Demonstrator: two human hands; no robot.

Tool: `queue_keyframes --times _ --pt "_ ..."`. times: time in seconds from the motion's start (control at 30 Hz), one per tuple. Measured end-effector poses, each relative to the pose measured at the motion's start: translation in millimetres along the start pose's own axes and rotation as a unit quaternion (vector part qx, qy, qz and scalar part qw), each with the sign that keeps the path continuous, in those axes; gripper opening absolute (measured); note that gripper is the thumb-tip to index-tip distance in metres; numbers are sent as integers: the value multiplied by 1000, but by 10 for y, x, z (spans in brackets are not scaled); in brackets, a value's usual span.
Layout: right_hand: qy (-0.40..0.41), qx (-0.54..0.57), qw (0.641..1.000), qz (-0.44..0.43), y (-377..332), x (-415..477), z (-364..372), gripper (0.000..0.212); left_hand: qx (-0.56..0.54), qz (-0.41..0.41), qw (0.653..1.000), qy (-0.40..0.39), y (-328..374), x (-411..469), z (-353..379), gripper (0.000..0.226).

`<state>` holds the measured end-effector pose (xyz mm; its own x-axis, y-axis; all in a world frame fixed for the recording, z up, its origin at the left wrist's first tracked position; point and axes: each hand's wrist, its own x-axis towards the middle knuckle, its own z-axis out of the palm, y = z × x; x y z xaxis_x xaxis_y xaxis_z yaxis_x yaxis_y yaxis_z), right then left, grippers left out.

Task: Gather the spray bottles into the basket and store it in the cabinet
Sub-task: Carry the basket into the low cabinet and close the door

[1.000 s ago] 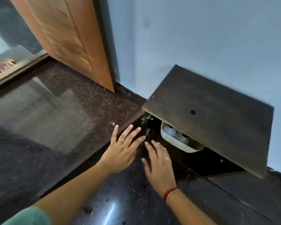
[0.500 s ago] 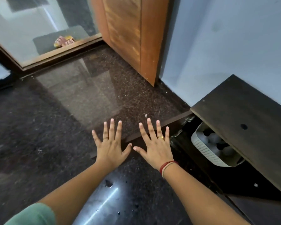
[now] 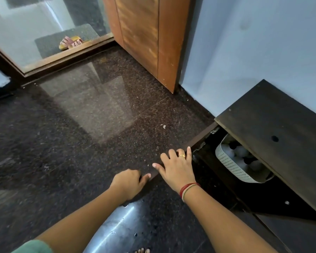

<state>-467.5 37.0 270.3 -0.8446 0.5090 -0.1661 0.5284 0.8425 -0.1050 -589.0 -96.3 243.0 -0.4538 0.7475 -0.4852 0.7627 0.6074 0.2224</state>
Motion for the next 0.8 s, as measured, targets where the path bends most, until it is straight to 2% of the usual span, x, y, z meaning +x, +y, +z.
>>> queue_keyframes --times 0.1,0.13,0.2,0.3,0.37,0.5,0.63,0.67,0.73,0.8 --pt "-7 4 1000 16 87 -161 36 38 -54 9 991 -119 214 -28 92 67" --pt "-16 13 1000 19 117 -223 69 35 -116 -15 977 -181 280 -37 114 72" --pt "-27 49 998 35 219 -390 155 30 -226 -72 921 -308 456 -58 160 76" --pt "-24 112 991 75 386 -633 272 29 -251 -81 876 -405 766 -93 261 79" --pt "-37 138 985 98 513 -787 354 47 -244 -71 866 -430 1026 -117 360 77" --pt "-42 139 984 103 807 -1093 469 71 -187 -26 894 -406 1561 -157 556 67" --pt "-55 103 990 81 1168 -1384 481 77 -176 22 882 -436 2051 -195 685 50" --pt "-66 84 991 76 1247 -1466 474 78 -161 57 882 -440 2166 -198 722 45" --pt "-81 37 993 81 1363 -1632 457 83 -125 126 891 -418 2374 -193 801 35" --pt "-65 1 993 94 1422 -1788 467 76 -108 129 908 -384 2522 -143 870 31"
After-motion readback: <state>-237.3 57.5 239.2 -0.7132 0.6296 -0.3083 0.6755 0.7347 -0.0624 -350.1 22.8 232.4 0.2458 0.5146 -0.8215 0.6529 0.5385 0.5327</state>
